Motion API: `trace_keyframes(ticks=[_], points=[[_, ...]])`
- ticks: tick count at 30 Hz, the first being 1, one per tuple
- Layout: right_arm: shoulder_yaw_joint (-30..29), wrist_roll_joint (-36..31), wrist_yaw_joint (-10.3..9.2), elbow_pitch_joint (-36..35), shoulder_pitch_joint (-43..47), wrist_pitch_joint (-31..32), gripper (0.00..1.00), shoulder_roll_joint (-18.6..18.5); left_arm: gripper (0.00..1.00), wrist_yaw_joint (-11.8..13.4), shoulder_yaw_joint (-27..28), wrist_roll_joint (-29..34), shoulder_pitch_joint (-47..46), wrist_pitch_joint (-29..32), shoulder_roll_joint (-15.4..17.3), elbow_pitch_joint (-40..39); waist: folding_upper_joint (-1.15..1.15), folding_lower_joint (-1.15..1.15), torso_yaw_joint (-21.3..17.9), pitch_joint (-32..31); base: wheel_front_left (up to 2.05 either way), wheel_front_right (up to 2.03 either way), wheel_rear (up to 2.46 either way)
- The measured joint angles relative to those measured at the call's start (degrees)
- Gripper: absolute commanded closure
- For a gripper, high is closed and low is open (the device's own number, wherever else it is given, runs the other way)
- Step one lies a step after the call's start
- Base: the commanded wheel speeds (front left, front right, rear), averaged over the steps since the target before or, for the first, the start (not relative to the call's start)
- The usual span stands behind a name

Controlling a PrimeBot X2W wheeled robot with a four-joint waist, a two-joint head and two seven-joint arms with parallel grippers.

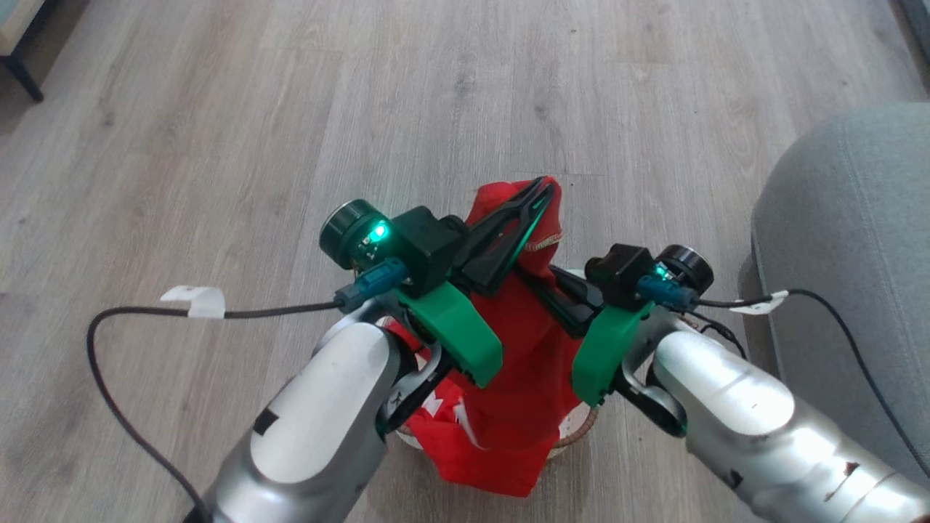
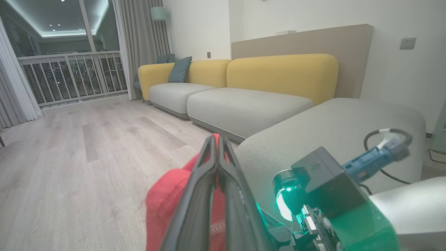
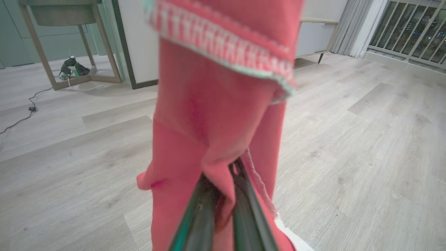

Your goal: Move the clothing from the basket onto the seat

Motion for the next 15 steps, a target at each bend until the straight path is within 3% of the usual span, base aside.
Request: trace_keyframes(ticks=[3,5,6,15], points=[[-1.46,0.00,0.00,-1.08,0.04,0.00,1.00,-0.27,0.52,0.49,0.21,0.01,0.04,-0.10,0.44,0.27,0.00,0.00,-0.57,0.11,0.00,0.00,0.00],[-2.94,-0.02,0.00,-2.10,0.08,0.00,1.00,-0.91,0.05,0.69,0.32,0.00,0.18,-0.27,0.87,0.93,0.00,0.00,-1.17,0.20,0.00,0.00,0.00],[-4.09,-0.02,0.00,-2.53,0.15,0.00,1.00,-1.23,0.00,1.01,0.47,-0.01,0.34,-0.67,1.01,1.41,0.00,0.00,-1.54,0.28,0.00,0.00,0.00],[-13.33,-2.03,0.00,-8.71,1.63,0.00,1.00,-5.80,0.00,1.92,0.42,-0.48,4.98,-4.42,1.93,6.81,0.00,0.00,-7.43,1.78,0.00,0.00,0.00]])
